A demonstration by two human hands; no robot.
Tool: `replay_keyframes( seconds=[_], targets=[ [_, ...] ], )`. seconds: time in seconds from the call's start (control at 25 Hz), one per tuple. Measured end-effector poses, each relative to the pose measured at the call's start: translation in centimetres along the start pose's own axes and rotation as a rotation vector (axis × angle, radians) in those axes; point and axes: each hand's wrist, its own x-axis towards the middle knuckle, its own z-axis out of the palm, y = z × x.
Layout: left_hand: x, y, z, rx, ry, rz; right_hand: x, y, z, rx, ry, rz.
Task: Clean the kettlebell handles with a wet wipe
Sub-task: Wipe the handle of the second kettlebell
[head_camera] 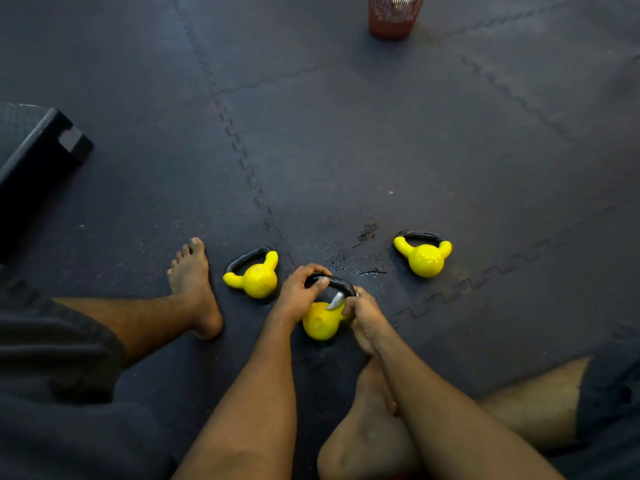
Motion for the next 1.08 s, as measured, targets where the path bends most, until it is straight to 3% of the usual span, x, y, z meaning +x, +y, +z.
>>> replay_keyframes(
  seconds=[0.2,0.48,0.72,0.88,1.0,1.08],
  targets=[
    [-0.1,-0.7,0.5,-0.022,0.006,-0.022,0.2,0.6,-0.2,-0.055,-0.002,0.006],
    [-0.2,0.0,1.5,0.065,0.136,-0.067,0.2,3.1,0.0,0.010,0.391,-0.137],
    [-0.1,-0.4,1.7,0.140,0.180,-0.086,-1.1,0.7,-1.5,-0.306,0.522,-0.228],
    [0.5,-0.6,2.0,0.219,0.157,-0.113,-2.8,-1.2,-1.7,-0.702,0.473,-0.563],
    [0.7,-0.7,2.3,0.234,0.142,-0.114,-3.2,-0.7,-2.3,-1.114,0.300,-1.023],
    [0.7,-0.7,2.4,0.241,0.140,-0.112,-2.7,0.7,-3.6,-1.481,0.184,-1.147]
  ],
)
